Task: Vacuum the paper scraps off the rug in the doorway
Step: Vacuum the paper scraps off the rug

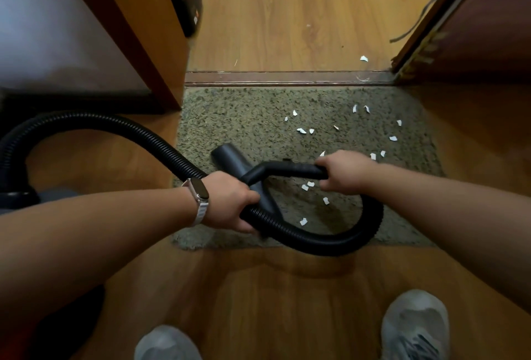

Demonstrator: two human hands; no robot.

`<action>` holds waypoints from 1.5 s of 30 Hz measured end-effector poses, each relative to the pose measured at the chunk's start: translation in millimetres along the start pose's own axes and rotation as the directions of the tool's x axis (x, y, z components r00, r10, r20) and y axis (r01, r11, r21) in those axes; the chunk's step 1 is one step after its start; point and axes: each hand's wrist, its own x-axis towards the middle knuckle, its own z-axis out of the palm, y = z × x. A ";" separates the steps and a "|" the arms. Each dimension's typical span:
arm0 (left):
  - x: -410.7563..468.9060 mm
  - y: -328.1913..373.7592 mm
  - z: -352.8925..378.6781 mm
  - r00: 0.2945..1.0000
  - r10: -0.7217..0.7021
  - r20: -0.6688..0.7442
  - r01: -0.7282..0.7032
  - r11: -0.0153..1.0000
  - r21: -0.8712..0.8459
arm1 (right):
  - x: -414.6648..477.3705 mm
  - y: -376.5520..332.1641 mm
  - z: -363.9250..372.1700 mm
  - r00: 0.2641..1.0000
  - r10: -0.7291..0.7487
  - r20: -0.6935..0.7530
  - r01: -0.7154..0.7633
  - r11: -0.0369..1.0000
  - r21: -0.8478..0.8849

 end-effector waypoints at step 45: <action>34.0 -39.2 -0.4 0.984 -0.122 -0.129 0.126 0.992 0.016 | 13.7 73.5 -11.9 0.905 0.417 -0.089 -0.366 0.868 0.336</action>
